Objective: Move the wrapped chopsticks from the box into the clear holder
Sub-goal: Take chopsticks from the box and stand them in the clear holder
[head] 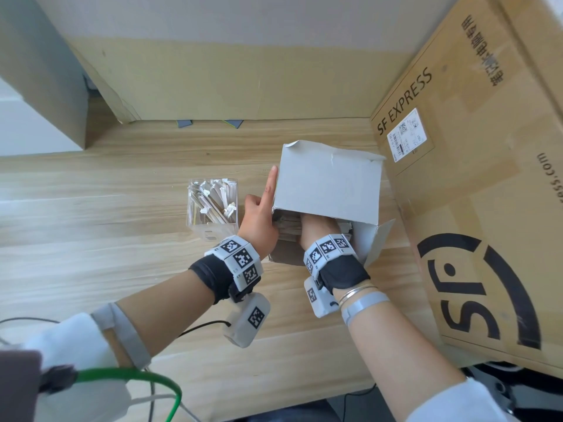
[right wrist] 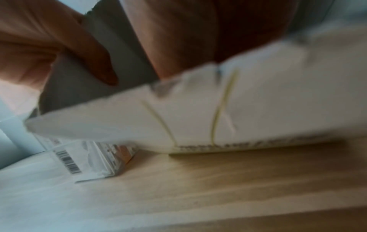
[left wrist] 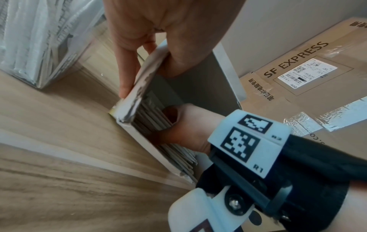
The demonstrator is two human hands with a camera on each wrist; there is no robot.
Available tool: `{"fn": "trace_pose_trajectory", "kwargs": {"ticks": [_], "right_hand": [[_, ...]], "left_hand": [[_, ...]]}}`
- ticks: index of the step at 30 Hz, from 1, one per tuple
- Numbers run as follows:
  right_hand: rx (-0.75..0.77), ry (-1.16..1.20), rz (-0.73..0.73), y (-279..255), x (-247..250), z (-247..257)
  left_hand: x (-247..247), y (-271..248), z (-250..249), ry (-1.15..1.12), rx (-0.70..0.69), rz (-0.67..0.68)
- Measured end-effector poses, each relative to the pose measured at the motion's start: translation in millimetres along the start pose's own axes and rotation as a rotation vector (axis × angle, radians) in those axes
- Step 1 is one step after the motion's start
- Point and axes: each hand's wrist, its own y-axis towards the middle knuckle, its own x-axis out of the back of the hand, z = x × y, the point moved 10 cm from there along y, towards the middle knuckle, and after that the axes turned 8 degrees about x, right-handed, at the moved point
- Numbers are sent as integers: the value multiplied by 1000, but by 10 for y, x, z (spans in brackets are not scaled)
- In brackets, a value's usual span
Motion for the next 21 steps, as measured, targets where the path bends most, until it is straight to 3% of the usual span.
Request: {"fn": "trace_pose_trajectory", "kwargs": {"ticks": [12, 21], "right_hand": [[-2, 84, -109, -28, 139, 37], [103, 199, -197, -73, 350, 137]], "left_hand": [[-8, 1, 12, 13, 31, 5], [19, -3, 28, 59, 146, 52]]}}
